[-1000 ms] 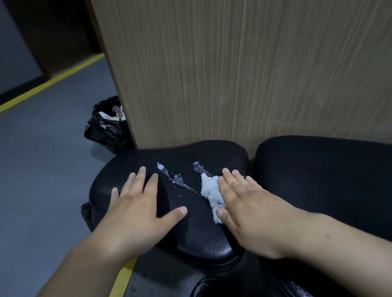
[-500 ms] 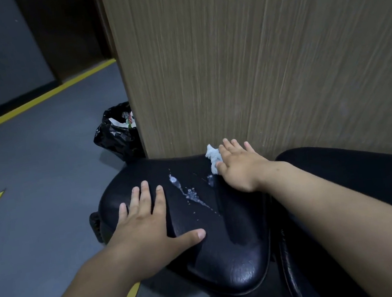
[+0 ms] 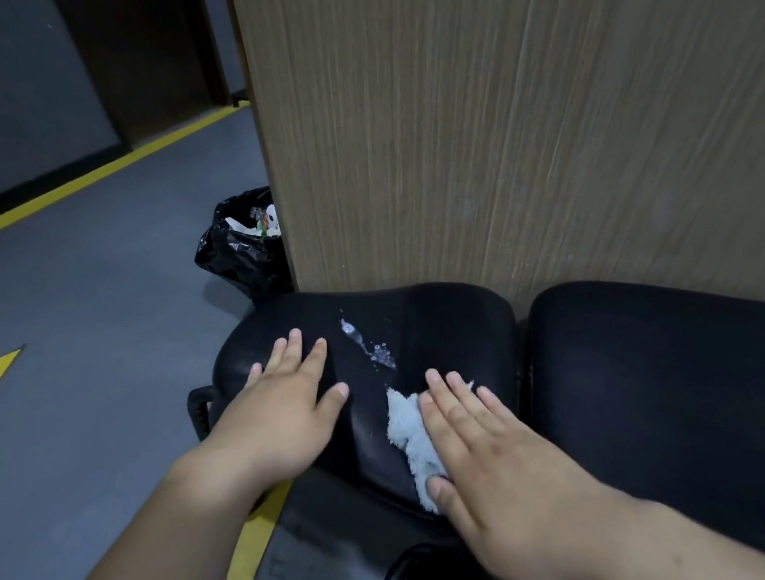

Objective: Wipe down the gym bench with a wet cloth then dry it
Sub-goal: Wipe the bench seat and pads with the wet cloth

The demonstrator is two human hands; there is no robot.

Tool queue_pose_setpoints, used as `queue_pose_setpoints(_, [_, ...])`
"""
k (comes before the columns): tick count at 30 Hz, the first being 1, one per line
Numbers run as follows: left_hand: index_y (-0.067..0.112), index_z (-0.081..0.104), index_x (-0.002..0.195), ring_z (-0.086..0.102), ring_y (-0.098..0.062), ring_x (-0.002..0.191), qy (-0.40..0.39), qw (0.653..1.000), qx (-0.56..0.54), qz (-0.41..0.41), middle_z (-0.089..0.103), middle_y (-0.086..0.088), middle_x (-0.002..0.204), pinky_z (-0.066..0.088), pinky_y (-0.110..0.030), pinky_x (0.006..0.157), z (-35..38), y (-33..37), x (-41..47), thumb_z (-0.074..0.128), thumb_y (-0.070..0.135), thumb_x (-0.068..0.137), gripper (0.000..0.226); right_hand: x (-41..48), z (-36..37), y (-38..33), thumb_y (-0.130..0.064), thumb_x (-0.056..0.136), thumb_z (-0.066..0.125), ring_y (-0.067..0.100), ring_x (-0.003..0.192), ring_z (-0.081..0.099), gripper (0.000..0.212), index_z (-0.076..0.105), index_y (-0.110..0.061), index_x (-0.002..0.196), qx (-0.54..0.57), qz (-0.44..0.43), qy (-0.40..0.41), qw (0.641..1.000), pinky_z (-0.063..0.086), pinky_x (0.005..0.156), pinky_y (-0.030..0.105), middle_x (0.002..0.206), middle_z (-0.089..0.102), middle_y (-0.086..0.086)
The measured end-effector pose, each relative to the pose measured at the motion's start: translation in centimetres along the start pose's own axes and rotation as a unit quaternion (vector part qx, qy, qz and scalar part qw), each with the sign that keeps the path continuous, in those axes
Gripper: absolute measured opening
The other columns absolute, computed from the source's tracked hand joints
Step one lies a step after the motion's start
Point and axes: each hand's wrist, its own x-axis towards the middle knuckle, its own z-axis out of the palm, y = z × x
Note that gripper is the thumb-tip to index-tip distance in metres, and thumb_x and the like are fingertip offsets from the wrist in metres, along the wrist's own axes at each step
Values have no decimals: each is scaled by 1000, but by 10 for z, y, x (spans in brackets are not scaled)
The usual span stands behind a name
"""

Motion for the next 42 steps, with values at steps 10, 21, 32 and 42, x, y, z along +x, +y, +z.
queue_pose_setpoints(10, [18, 9, 158, -8, -11, 151, 20, 999, -42, 14, -7, -1, 165, 0, -31, 122, -3, -6, -3, 33, 31, 106, 59, -5, -6, -18, -6, 96, 46, 8, 142, 35, 35, 60, -6, 128, 189, -22, 123, 974, 1, 109, 0, 147, 50, 8])
queue_pose_setpoints(21, [19, 9, 158, -8, -6, 149, 28, 998, -56, 31, -8, 4, 164, -3, -27, 120, -4, -20, 0, 37, 32, 105, 61, 47, -12, -4, -30, 106, 19, 9, 147, -24, 61, -9, -9, 156, 96, -14, -81, 992, -18, 114, 20, 163, -20, 0])
queue_pose_setpoints(32, [16, -6, 157, -21, -13, 148, 19, 998, -33, -41, -22, -2, 162, -6, -33, 121, -8, -37, 8, 42, 59, 96, 89, 163, -9, 2, -31, 105, 12, 19, 151, -16, 59, -4, -4, 156, 42, 5, -86, 995, -13, 118, 29, 165, -12, 8])
queue_pose_setpoints(42, [19, -6, 157, -21, -9, 147, 15, 999, -35, -24, -23, 2, 161, -3, -30, 121, -8, -42, 6, 42, 60, 95, 89, 159, -6, -9, -40, 102, 7, 29, 152, -8, 66, -6, -1, 154, -63, 15, -71, 995, -11, 121, 48, 164, -7, 19])
